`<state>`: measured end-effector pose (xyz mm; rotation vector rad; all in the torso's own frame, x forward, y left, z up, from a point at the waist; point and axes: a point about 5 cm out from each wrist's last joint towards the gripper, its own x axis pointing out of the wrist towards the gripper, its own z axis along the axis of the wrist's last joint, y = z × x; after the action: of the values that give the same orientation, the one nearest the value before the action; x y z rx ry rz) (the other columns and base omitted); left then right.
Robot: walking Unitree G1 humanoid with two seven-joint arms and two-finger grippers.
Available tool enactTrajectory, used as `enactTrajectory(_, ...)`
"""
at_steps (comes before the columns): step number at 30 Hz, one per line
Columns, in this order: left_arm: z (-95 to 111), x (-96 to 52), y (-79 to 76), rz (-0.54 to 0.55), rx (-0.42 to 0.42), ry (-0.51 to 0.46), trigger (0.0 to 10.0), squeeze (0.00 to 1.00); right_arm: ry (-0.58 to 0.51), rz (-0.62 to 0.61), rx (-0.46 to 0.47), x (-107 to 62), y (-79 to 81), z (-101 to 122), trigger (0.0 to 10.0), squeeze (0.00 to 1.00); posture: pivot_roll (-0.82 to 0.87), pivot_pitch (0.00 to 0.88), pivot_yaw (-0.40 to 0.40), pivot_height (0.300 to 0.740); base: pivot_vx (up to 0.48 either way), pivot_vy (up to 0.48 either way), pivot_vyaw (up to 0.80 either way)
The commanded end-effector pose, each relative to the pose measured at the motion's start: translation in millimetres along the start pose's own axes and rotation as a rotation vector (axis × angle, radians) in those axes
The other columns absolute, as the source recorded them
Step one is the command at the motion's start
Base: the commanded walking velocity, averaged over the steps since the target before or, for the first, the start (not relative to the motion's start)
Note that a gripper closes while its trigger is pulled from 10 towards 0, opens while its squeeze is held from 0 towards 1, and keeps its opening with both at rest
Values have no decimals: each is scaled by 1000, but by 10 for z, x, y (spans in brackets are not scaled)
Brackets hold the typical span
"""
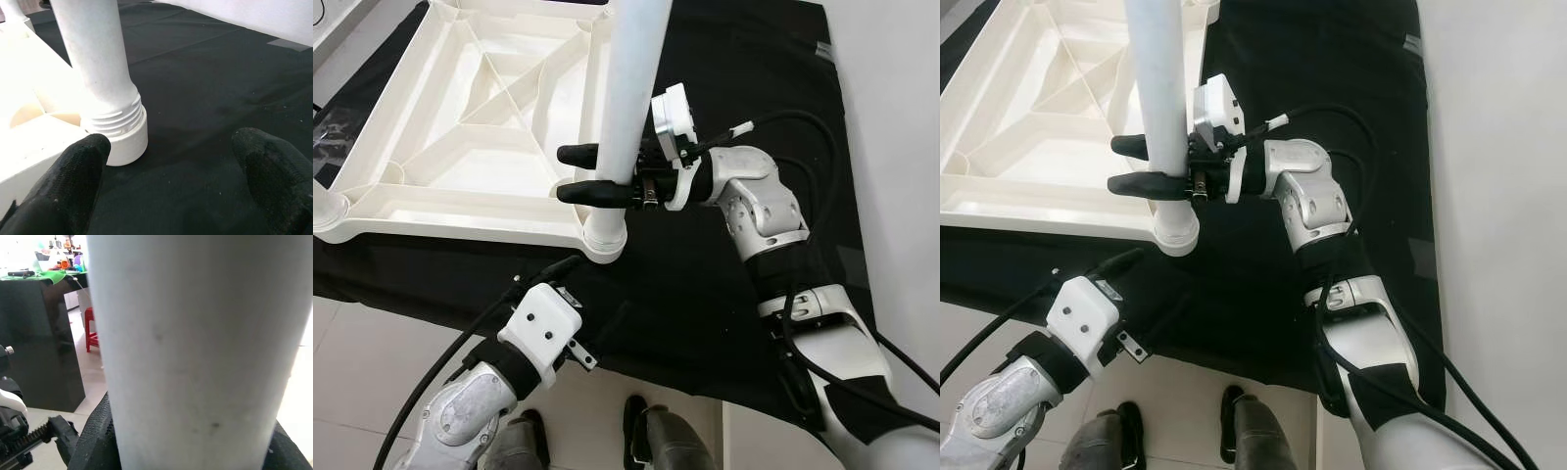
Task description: Building children table
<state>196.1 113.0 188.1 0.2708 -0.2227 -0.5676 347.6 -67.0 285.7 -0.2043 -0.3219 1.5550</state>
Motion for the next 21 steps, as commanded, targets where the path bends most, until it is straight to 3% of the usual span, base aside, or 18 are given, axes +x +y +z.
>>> enactTrajectory(1,-16,-28,-48,-18,-18,17,10000,0,31,-97,63,-151,31,-209,0,0,107,283,-114,740,0,0,0)
enactTrajectory(5,-15,-36,-53,-20,-20,18,10000,0,121,-384,91,-420,113,-430,0,0,104,289,-113,740,0,0,0)
enactTrajectory(6,-15,-43,-54,-20,-22,20,10000,0,161,-539,147,-444,194,-575,0,0,101,292,-119,740,0,0,0)
enactTrajectory(9,-14,-63,-58,-26,-26,26,10000,0,388,-1077,166,-592,506,-915,0,0,102,308,-117,740,0,0,0)
enactTrajectory(10,-14,-64,-59,-27,-26,27,10000,0,425,-1155,155,-629,553,-941,0,0,102,308,-117,740,0,0,0)
enactTrajectory(12,-11,-65,-58,-28,-26,26,10000,0,440,-1188,151,-647,572,-951,0,0,105,313,-117,740,0,0,0)
enactTrajectory(13,-11,-63,-59,-30,-27,27,10000,0,433,-1166,240,-605,697,-1002,0,0,112,320,-110,740,0,0,0)
enactTrajectory(14,-15,-58,-66,-36,-31,28,10000,0,425,-1135,265,-548,736,-1021,0,0,107,304,-91,740,0,0,0)
enactTrajectory(17,-19,-54,-70,-41,-33,28,10000,0,417,-1099,273,-494,738,-1027,0,0,111,304,-92,740,0,0,0)
enactTrajectory(20,-16,-41,-57,-40,-33,23,10000,0,392,-1063,257,-371,597,-971,0,0,113,295,-95,740,0,0,0)
enactTrajectory(21,-18,-39,-56,-40,-31,24,10000,0,385,-1063,259,-344,567,-959,10000,0,119,289,-92,740,0,0,0)
